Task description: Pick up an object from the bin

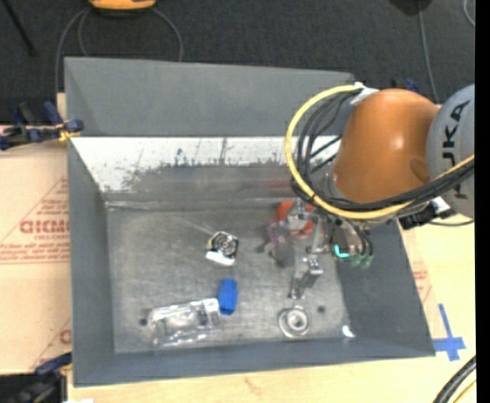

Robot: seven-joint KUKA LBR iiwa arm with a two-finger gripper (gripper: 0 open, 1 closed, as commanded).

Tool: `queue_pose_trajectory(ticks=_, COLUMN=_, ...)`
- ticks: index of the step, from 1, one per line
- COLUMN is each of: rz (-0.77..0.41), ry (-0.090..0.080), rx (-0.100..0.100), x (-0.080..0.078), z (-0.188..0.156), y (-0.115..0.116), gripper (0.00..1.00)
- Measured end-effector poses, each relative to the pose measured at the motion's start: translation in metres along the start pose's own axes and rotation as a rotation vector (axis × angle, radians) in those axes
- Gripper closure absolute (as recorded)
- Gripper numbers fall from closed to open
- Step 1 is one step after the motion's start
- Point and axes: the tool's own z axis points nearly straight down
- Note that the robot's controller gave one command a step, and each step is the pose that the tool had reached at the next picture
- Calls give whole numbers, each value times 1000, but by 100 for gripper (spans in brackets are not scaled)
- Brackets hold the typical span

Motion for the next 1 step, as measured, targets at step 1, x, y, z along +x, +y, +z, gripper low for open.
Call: queue_pose_trajectory(ticks=1, rz=-35, ry=-4, rx=-1, x=-18, z=42, y=58, gripper=0)
